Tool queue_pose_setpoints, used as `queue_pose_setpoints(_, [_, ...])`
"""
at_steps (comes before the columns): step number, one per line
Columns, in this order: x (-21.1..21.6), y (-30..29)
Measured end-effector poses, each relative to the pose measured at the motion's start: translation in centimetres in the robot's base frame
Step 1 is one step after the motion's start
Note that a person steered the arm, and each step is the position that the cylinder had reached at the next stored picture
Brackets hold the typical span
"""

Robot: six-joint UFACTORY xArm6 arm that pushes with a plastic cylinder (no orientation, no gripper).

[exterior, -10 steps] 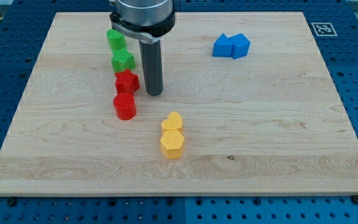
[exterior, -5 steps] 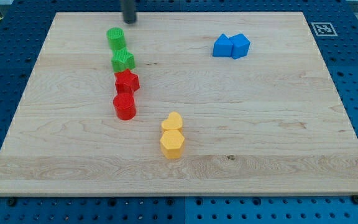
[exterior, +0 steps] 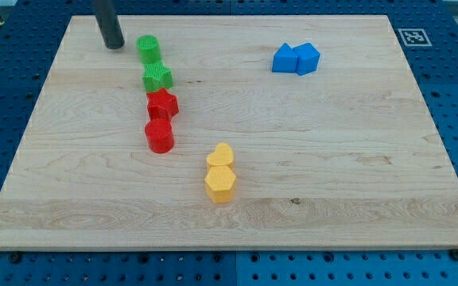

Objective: Push the green circle to right a bit

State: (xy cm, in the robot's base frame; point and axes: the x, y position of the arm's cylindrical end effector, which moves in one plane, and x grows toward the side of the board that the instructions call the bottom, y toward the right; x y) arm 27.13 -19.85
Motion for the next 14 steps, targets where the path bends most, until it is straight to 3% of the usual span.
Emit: queue_pose_setpoints(14, [2.4, 4.2])
